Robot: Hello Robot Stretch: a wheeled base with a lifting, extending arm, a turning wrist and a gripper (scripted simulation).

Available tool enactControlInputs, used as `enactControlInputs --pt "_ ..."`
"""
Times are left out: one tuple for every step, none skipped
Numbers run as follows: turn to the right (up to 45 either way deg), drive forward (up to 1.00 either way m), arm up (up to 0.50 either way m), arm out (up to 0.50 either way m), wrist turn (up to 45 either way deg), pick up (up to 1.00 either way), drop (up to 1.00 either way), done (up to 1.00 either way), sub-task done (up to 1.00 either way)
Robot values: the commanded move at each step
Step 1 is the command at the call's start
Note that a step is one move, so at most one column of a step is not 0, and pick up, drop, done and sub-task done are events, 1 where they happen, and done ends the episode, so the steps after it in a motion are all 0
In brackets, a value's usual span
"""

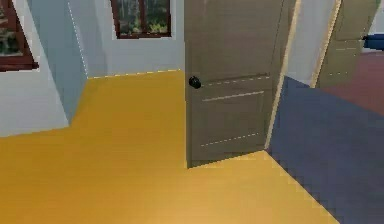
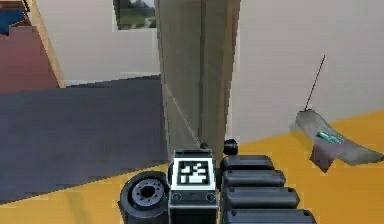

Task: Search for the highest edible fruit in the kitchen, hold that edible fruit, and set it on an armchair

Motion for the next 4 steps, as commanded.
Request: enactControlInputs --pt "24.0 0.00 0.00 0.00 0.0 0.00 0.00 0.00 0.00" --pt "0.0 0.20 0.00 0.00 0.0 0.00 0.00 0.00 0.00" --pt "21.0 0.00 0.00 0.00 0.0 0.00 0.00 0.00 0.00" --pt "0.0 1.00 0.00 0.00 0.0 0.00 0.00 0.00 0.00"
